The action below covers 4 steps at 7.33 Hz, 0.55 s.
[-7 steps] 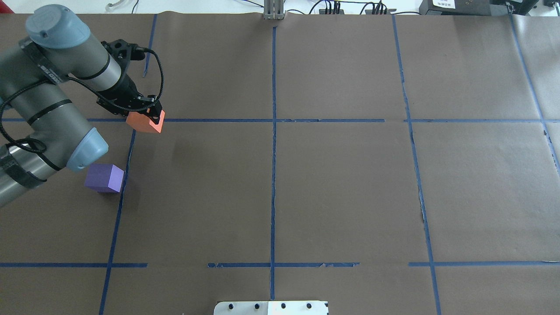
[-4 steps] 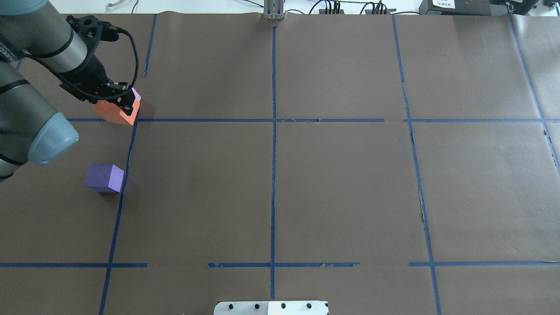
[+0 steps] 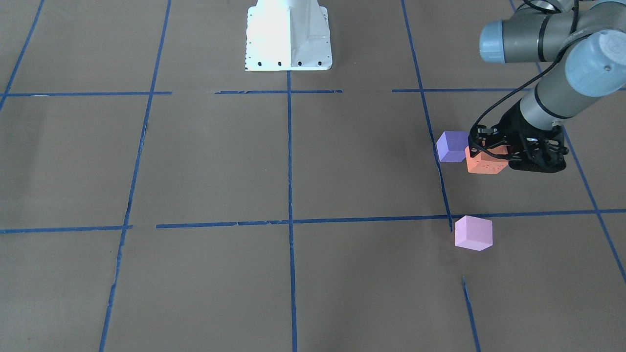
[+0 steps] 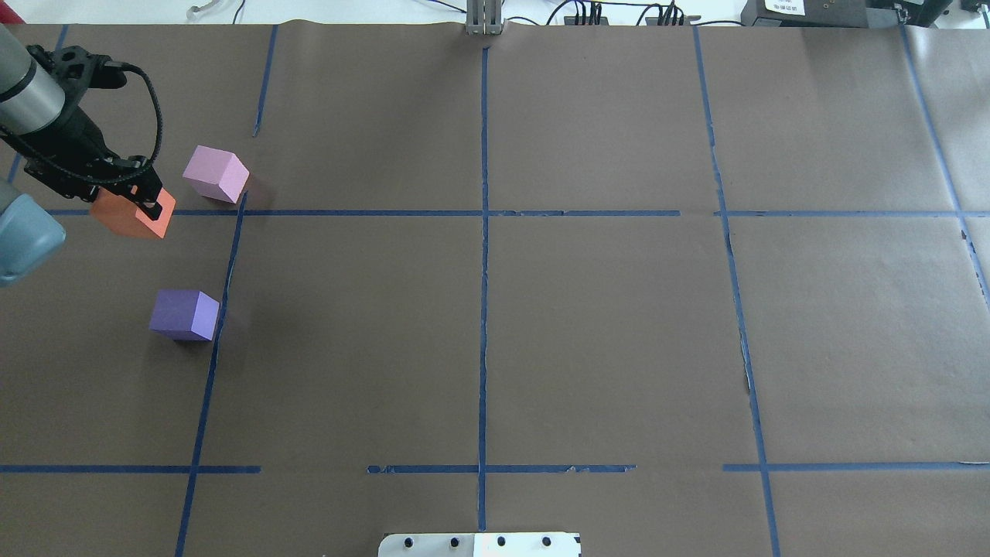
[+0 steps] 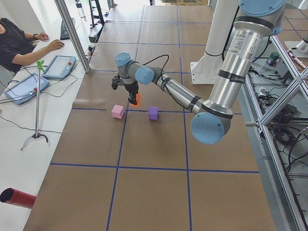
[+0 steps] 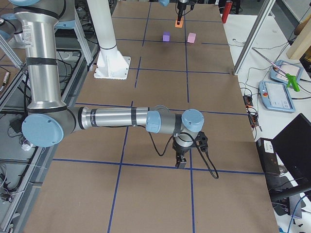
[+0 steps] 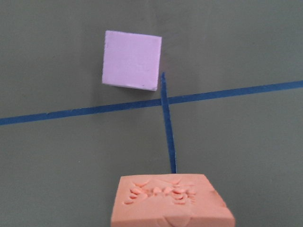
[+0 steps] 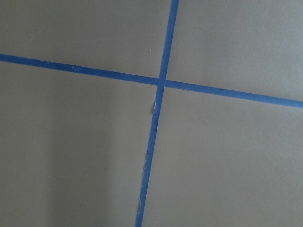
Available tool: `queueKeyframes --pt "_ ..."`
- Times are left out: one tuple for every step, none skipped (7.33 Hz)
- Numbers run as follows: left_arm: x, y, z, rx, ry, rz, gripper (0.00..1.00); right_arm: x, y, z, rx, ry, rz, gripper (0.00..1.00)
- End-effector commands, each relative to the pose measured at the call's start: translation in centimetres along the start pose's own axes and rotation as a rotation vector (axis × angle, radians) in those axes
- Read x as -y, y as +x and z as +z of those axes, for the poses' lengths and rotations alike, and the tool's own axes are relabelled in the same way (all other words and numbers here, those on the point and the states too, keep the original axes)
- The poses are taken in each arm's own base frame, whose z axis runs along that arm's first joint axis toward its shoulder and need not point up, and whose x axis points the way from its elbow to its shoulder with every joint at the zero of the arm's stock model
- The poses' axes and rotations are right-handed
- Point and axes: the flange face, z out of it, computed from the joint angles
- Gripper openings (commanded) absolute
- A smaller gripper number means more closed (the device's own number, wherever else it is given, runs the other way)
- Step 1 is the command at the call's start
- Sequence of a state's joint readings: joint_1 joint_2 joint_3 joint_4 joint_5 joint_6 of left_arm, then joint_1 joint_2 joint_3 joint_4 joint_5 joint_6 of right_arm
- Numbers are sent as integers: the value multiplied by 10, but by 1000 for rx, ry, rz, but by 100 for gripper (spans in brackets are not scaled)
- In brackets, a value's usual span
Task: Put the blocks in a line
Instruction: 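Carry the orange cube toward the pink cube, lowering it just nearer the robot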
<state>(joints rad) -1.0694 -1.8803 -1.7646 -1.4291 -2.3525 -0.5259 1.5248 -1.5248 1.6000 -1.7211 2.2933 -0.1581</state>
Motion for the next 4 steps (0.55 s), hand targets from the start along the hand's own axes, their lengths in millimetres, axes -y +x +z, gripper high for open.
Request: queueKeyframes --pt "20 -20 27 -17 -18 -43 6 0 0 0 0 0 -1 100" --pt "34 -21 38 -46 23 -72 6 0 0 -1 0 1 -1 100" --pt "43 -4 61 -67 31 -65 6 0 0 0 0 0 -1 100" --pt "36 12 81 -66 8 -66 6 0 0 0 0 0 0 100"
